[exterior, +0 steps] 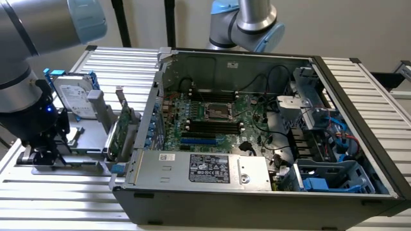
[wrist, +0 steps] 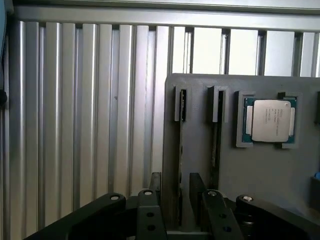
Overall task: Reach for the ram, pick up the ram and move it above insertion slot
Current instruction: 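Pick up the ram and move it above insertion slot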
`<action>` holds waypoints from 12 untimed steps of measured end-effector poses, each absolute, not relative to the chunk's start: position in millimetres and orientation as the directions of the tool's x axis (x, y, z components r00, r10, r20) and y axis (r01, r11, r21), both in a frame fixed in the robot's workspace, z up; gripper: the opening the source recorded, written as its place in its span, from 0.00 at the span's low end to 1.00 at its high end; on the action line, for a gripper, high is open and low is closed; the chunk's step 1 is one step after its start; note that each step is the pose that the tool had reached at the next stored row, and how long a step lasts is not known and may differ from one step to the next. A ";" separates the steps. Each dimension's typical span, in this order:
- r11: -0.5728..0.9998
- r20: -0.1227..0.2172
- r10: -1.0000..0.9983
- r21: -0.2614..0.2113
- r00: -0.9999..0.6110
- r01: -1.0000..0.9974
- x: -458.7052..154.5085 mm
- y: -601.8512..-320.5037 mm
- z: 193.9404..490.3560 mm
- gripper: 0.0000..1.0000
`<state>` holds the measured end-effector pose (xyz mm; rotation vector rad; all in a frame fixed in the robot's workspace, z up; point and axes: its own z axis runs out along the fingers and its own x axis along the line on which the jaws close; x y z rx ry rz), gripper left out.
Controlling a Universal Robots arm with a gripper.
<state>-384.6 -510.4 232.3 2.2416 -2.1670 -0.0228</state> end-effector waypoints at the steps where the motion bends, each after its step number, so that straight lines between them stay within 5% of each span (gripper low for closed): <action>1: -0.036 0.006 -0.999 0.027 0.036 -0.999 -384.7 -510.3 230.4 0.36; 12: -0.051 0.006 -0.999 0.027 0.051 -0.998 -388.8 -505.6 210.5 0.36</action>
